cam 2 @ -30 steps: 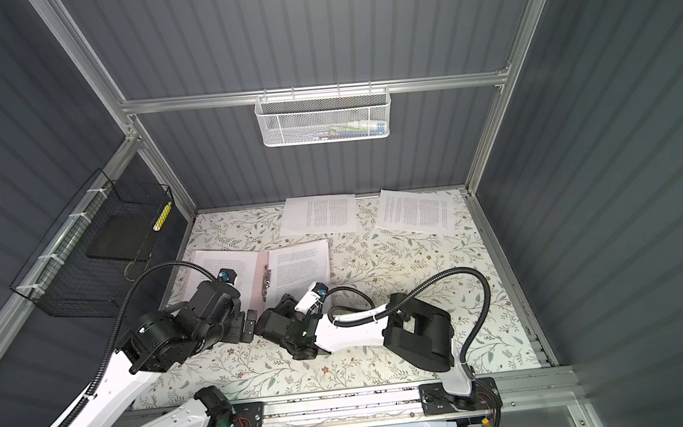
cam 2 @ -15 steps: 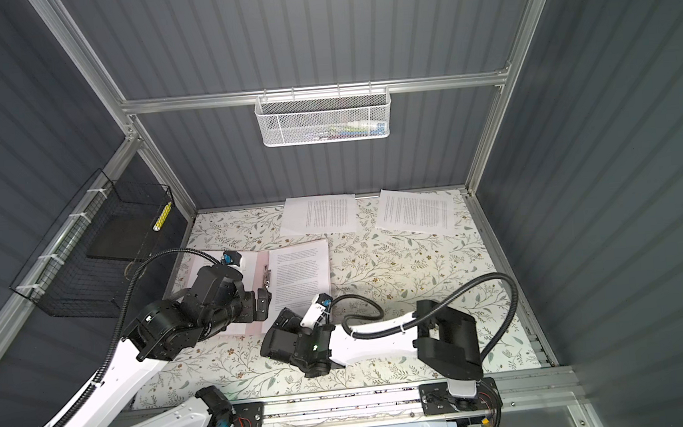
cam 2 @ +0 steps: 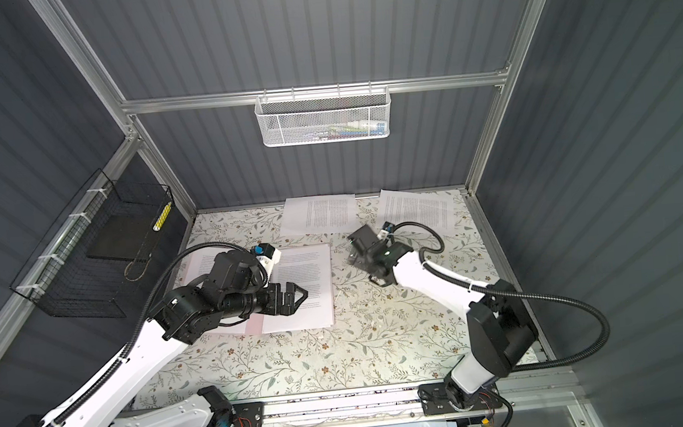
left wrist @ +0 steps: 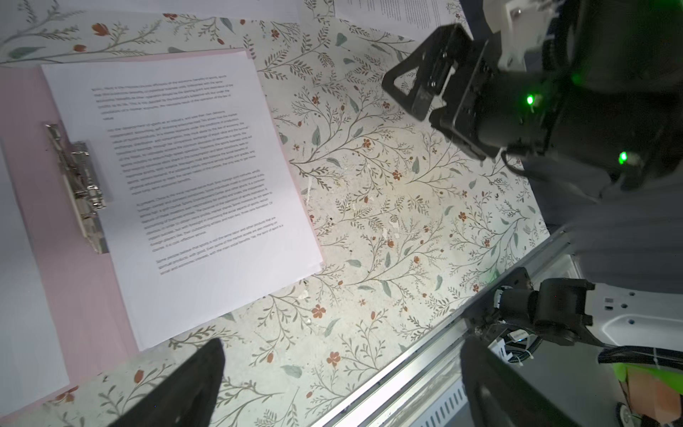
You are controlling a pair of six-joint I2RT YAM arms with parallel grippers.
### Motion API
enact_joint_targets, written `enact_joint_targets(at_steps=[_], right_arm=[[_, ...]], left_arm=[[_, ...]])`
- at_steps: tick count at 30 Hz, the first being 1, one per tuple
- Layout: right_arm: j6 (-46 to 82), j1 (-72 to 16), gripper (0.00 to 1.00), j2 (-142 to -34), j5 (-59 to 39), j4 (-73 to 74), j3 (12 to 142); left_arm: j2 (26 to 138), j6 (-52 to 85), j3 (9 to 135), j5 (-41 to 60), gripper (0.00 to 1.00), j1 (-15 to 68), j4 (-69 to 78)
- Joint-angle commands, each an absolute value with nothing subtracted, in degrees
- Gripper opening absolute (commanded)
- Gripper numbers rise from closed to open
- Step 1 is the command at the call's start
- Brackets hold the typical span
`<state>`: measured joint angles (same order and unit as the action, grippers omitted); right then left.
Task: Put the files into the folder
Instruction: 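Move the right gripper to the far loose sheets while the left holds the folder page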
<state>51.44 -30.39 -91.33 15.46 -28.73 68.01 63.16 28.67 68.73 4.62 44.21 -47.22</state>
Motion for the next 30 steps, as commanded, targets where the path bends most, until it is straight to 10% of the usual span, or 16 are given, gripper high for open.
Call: enact_joint_targets(at_steps=[1, 14, 30], right_arm=[[35.79, -22.64, 0.99, -96.13, 6.63, -29.26, 73.17], [30.28, -0.14, 0.99, -124.07, -8.14, -28.5, 101.18], [46.68, -1.14, 0.99, -141.79, -6.3, -27.05, 119.79]], left_arm=[[65.69, 30.31, 68.44, 8.46, 1.0, 44.38, -43.28], [72.96, 31.99, 69.89, 7.21, 1.0, 44.38, -40.18], [77.78, 31.49, 71.01, 5.13, 1.0, 44.37, -39.38]])
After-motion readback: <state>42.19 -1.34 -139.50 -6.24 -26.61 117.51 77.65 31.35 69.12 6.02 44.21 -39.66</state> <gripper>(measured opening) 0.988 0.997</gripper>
